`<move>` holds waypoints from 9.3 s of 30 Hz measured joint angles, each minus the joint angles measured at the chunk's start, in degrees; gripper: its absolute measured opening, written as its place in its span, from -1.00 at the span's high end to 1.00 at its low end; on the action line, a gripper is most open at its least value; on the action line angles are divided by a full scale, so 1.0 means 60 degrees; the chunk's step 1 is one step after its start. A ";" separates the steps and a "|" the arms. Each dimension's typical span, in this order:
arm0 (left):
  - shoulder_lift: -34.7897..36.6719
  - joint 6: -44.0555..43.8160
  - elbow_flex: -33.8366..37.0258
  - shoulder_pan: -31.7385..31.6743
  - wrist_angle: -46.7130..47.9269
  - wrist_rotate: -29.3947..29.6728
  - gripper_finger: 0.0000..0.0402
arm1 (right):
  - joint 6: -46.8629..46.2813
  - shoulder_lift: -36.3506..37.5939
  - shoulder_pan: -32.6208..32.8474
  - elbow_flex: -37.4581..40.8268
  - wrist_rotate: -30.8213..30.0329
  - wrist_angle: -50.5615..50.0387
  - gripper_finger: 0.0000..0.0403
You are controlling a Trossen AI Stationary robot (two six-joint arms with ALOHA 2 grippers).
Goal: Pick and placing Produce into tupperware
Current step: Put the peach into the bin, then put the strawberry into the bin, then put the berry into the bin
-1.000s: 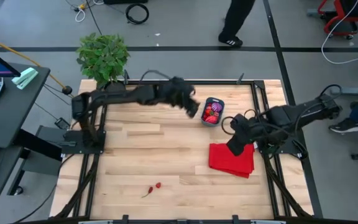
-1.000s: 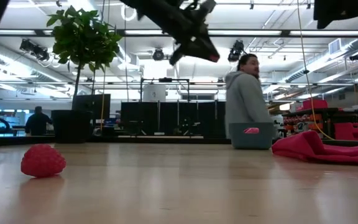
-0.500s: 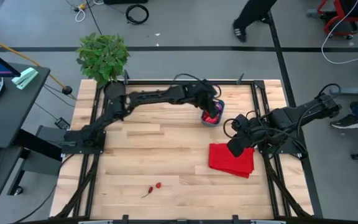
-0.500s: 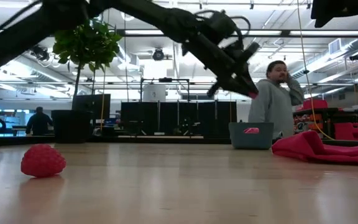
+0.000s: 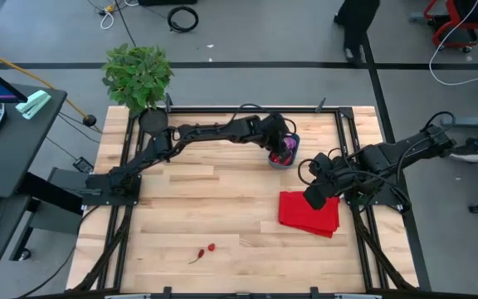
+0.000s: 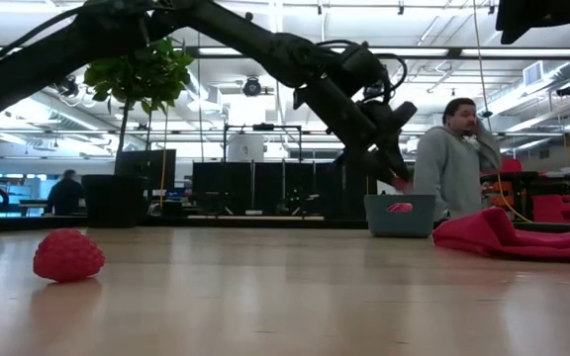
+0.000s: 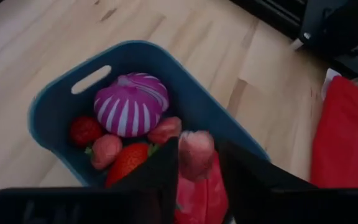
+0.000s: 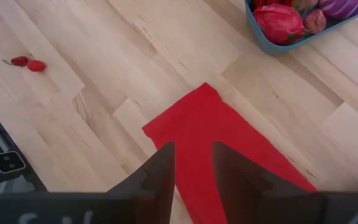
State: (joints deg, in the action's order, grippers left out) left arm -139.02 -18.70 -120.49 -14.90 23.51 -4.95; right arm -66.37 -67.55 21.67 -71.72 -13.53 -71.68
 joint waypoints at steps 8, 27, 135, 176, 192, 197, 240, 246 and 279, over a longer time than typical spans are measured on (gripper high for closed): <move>0.0001 -0.0359 0.0000 -0.0186 0.0233 0.0034 0.10 | 0.0005 0.0000 0.0000 0.0000 -0.0208 0.0022 0.43; 0.2791 0.1753 0.0000 -0.0272 0.7404 -0.2715 0.30 | 0.2191 -0.1356 0.0197 0.0433 -0.0035 0.7057 0.41; 1.1548 0.0324 0.0000 -0.1460 1.0684 -0.1676 0.38 | 0.7476 -0.9230 -0.1115 -0.3451 0.2335 0.7949 0.52; 1.1548 0.0551 0.0000 -0.1464 1.0540 -0.0814 0.32 | 0.8421 -0.4678 -0.7468 0.0351 0.2201 0.2551 0.14; 1.1224 -0.0613 0.0782 -0.0138 1.0945 -0.1507 0.29 | 0.6070 -0.3816 -0.6112 0.0321 0.4769 0.4301 0.10; 1.1229 -0.1479 0.2741 0.1027 1.0975 -0.1546 0.35 | 0.6048 -0.3480 -0.5170 0.0321 0.4197 0.4621 0.10; 0.8231 -0.9466 1.3464 0.7814 -0.3264 -0.1543 0.38 | 0.3797 -0.3410 -0.4062 0.0321 0.1430 0.4680 0.10; 0.8025 -1.0667 1.3460 0.8231 -0.3528 -0.1472 0.51 | 0.3808 -0.3410 -0.4062 0.0321 0.1429 0.4677 0.10; 0.6541 -1.1609 1.3424 0.8538 -0.5927 -0.0538 0.32 | 0.4087 -0.3417 -0.4062 0.0321 0.1432 0.4697 0.11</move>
State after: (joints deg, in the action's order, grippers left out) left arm -99.78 -88.36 -39.94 36.33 -12.05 -8.18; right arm -41.85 -88.05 -2.70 -69.80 -4.94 -43.50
